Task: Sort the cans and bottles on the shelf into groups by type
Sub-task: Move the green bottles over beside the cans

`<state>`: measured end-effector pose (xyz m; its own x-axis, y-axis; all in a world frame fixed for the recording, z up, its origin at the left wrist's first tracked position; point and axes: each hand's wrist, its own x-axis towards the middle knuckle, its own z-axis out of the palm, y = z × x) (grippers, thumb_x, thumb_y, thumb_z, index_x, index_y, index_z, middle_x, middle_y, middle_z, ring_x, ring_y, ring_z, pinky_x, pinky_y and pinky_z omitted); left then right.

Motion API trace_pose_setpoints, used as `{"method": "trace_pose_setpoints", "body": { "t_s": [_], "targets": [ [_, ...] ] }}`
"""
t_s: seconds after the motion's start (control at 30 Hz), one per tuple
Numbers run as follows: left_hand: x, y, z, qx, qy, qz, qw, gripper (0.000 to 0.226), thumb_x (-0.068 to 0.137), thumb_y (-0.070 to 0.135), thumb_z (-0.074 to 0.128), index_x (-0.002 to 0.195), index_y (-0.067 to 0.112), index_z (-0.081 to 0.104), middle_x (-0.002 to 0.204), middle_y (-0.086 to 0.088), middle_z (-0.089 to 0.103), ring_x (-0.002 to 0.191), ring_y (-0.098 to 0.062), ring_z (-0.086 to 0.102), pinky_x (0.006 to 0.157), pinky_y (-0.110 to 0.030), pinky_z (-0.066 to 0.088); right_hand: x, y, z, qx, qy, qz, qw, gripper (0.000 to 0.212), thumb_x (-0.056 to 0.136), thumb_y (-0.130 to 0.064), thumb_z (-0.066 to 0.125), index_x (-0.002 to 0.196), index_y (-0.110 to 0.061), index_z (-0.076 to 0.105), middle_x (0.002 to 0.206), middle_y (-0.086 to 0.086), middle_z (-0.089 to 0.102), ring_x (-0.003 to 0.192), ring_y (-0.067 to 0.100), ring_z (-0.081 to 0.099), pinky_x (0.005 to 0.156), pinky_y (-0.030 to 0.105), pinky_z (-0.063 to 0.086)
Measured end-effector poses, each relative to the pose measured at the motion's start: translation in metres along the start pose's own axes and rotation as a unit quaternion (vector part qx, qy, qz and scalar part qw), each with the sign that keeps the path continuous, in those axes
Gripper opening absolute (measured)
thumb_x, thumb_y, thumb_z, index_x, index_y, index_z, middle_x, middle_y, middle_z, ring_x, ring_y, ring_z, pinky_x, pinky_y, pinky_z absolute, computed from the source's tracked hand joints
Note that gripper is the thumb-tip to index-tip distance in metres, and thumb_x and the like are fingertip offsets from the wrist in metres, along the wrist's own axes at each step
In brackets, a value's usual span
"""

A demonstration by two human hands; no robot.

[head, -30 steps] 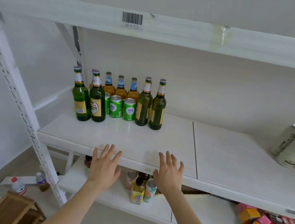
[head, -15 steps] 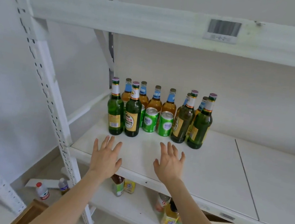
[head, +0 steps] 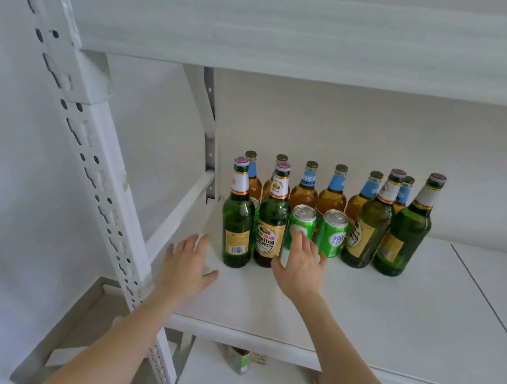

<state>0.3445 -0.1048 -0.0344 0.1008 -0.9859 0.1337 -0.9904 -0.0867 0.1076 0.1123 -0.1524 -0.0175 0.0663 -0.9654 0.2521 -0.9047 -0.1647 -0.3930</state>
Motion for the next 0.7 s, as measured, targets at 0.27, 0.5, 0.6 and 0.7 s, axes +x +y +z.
{"method": "trace_pose_setpoints", "body": {
  "t_s": [0.27, 0.5, 0.6, 0.7],
  "targets": [
    [0.06, 0.01, 0.026, -0.474, -0.06, -0.064, 0.876, 0.085, 0.064, 0.038, 0.089, 0.134, 0.03, 0.043, 0.13, 0.006, 0.059, 0.119, -0.015, 0.055, 0.094, -0.033, 0.047, 0.046, -0.012, 0.006, 0.273, 0.012, 0.007, 0.962, 0.074, 0.083, -0.038, 0.073, 0.143, -0.026, 0.033, 0.126, -0.019, 0.056, 0.115, 0.005, 0.05, 0.09, 0.017, 0.047],
    [0.092, 0.009, 0.036, -0.554, -0.133, -0.054, 0.82, 0.072, 0.052, 0.032, 0.095, 0.112, 0.044, 0.056, 0.112, 0.017, 0.068, 0.106, -0.007, 0.063, 0.082, -0.027, 0.054, 0.073, -0.007, 0.005, 0.387, -0.051, 0.029, 0.92, 0.071, 0.068, -0.04, 0.084, 0.128, -0.027, 0.048, 0.111, -0.023, 0.061, 0.102, -0.002, 0.058, 0.075, 0.008, 0.043],
    [0.093, 0.008, 0.037, -0.564, -0.147, -0.057, 0.81, 0.072, 0.048, 0.034, 0.095, 0.109, 0.047, 0.058, 0.106, 0.023, 0.069, 0.103, -0.002, 0.063, 0.074, -0.019, 0.052, 0.077, -0.005, 0.008, 0.399, -0.066, 0.03, 0.914, 0.074, 0.065, -0.039, 0.085, 0.129, -0.025, 0.051, 0.118, -0.013, 0.064, 0.109, 0.007, 0.059, 0.084, 0.021, 0.049],
    [0.092, 0.008, 0.036, -0.573, -0.148, -0.058, 0.804, 0.075, 0.045, 0.034, 0.095, 0.109, 0.047, 0.058, 0.102, 0.026, 0.07, 0.099, -0.002, 0.065, 0.069, -0.016, 0.053, 0.079, -0.003, 0.007, 0.423, -0.074, 0.036, 0.902, 0.075, 0.062, -0.038, 0.087, 0.127, -0.026, 0.053, 0.119, -0.012, 0.065, 0.11, 0.009, 0.061, 0.09, 0.031, 0.053]
  ]
}}
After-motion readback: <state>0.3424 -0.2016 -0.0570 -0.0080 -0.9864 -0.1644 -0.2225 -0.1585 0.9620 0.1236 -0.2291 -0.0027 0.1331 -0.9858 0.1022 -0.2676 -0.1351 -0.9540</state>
